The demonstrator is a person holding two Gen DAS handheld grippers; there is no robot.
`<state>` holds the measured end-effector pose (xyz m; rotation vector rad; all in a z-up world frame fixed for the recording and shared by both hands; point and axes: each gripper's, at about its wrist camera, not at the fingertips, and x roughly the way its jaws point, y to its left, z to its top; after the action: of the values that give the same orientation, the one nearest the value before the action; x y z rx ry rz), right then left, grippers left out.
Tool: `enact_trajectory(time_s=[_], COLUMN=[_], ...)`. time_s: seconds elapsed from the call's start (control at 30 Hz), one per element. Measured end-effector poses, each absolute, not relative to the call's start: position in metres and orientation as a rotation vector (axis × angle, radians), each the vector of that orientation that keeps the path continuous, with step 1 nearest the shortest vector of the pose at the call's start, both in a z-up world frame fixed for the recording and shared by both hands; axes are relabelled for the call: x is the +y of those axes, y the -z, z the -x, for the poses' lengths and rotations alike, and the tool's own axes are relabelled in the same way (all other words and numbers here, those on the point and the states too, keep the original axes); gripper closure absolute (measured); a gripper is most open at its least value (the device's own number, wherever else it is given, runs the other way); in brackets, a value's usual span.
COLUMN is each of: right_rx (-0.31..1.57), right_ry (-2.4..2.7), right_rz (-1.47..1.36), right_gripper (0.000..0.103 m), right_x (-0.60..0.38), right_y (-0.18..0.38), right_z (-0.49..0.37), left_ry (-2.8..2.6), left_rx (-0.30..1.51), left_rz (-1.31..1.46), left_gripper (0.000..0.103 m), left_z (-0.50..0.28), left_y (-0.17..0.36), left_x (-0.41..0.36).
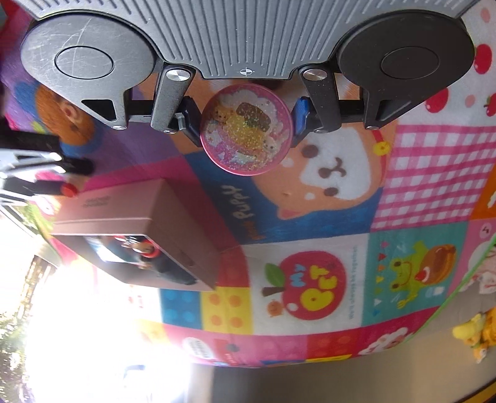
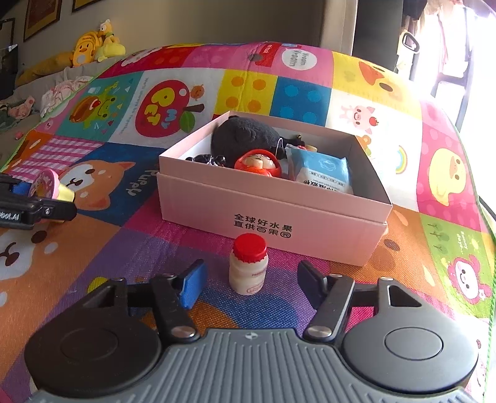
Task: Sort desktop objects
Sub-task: 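Carry the yellow cup into the pink box and release it with the left tool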
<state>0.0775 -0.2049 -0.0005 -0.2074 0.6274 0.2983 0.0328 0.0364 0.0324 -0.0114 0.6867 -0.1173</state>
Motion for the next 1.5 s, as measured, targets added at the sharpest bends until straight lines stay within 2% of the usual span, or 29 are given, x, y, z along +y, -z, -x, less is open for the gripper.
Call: enact_trajectory(time_s=[0.07, 0.13, 0.43, 0.63, 0.83, 1.1, 1.17, 1.23, 1.4, 1.5], right_rx=[0.644, 0.685, 0.732, 0.653, 0.516, 0.522, 0.535, 0.552, 0.581, 0.596], right_ry=[-0.307, -0.324, -0.386, -0.421, -0.382, -0.371, -0.360, -0.345, -0.320, -0.324], right_rz=[0.208, 0.191, 0.088, 0.019, 0.002, -0.010, -0.015, -0.027, -0.040, -0.057], right_gripper=[0.067, 0.078, 0.078, 0.078, 0.078, 0.078, 0.078, 0.078, 0.078, 0.078], right_x=[-0.203, -0.204, -0.243, -0.283, -0.308, -0.312, -0.315, -0.320, -0.326, -0.323], right_y=[-0.002, -0.003, -0.038, -0.088, -0.118, -0.100, -0.093, -0.087, -0.073, -0.068], right_z=[-0.082, -0.085, -0.061, -0.031, -0.016, -0.026, -0.029, -0.034, -0.043, -0.051], left_ry=[0.148, 0.174, 0.290, 0.403, 0.407, 0.340, 0.341, 0.326, 0.303, 0.300], left_rx=[0.690, 0.692, 0.659, 0.591, 0.524, 0.555, 0.573, 0.573, 0.562, 0.560], left_rz=[0.003, -0.010, -0.102, -0.141, -0.184, -0.118, -0.102, -0.097, -0.047, -0.047], left_gripper=[0.042, 0.042, 0.042, 0.042, 0.042, 0.042, 0.037, 0.019, 0.008, 0.007], left_z=[-0.026, -0.021, -0.003, -0.009, -0.057, -0.154, -0.164, -0.167, -0.147, -0.126], left_y=[-0.034, -0.035, -0.057, -0.093, -0.115, -0.101, -0.090, -0.083, -0.079, -0.076], left_x=[0.029, 0.021, -0.022, -0.055, -0.081, -0.087, -0.088, -0.087, -0.067, -0.058])
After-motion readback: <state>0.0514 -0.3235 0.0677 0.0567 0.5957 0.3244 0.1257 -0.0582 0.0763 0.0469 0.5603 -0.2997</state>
